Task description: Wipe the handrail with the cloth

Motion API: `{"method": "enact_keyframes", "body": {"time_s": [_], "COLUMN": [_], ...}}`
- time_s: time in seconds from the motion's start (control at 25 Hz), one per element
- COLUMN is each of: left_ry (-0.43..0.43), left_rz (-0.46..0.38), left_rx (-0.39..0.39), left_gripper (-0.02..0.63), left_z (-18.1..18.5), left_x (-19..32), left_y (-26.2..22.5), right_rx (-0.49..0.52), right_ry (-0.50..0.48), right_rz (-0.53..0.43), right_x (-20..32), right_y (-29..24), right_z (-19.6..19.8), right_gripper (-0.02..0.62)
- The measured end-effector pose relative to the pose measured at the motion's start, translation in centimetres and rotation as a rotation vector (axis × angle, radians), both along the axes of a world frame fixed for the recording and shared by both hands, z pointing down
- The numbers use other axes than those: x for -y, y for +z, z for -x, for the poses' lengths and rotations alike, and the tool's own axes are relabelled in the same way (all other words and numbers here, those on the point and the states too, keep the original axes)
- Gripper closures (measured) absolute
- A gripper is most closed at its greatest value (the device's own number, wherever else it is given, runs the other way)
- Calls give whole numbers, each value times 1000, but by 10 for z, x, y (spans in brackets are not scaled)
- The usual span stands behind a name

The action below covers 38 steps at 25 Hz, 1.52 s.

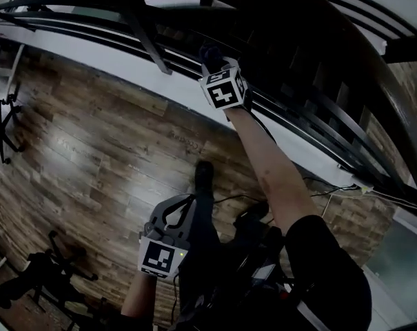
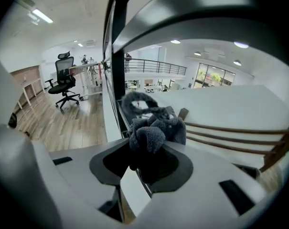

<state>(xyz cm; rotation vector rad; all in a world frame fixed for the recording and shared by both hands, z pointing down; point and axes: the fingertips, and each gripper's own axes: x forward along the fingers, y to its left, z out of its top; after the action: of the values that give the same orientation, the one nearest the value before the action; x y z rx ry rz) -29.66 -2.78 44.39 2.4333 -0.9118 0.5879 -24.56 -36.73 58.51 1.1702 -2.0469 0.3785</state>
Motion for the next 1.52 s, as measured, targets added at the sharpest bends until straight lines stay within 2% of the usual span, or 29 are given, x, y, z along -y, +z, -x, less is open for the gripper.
{"method": "enact_keyframes", "body": {"time_s": [0.16,0.28,0.48,0.52,0.6,0.68,0.76,0.84,0.92,1.04,1.16,1.24,1.36,1.52], "left_ry": [-101,-147,-206,-214,-209,-185,-147,-110,-91,-92,-95,-90,-67,-48], "left_rz": [11,40,69,74,86,92,79,51,17,-16,-22,-25,-23,-39], "left_rx": [15,25,16,9,0,-6,-7,3,23,70,85,78,89,81], "left_gripper": [600,600,600,600,600,600,600,600,600,600,600,600,600,600], "left_z": [43,65,81,82,80,72,65,60,59,60,61,65,65,41], "left_x": [5,3,-2,-2,-2,-1,4,10,15,16,12,10,4,-2], "left_y": [7,19,28,29,32,33,31,26,19,13,9,5,6,0], "right_rx": [-38,-58,-103,-98,-24,82,139,78,-66,-253,-375,-383,-335,-337], "right_ry": [-79,-113,-128,-131,-170,-277,-373,-389,-372,-416,-486,-498,-496,-501], "right_rz": [-17,-20,-28,-24,-28,-97,-240,-390,-449,-393,-364,-313,-225,-188], "right_x": [40,64,86,85,66,18,-23,-21,10,50,66,68,62,33], "right_y": [1,5,9,5,-18,-72,-143,-196,-210,-183,-167,-168,-170,-171], "right_z": [69,105,134,137,142,148,153,147,136,138,147,148,139,100], "right_gripper": [480,480,480,480,480,480,480,480,480,480,480,480,483,485]}}
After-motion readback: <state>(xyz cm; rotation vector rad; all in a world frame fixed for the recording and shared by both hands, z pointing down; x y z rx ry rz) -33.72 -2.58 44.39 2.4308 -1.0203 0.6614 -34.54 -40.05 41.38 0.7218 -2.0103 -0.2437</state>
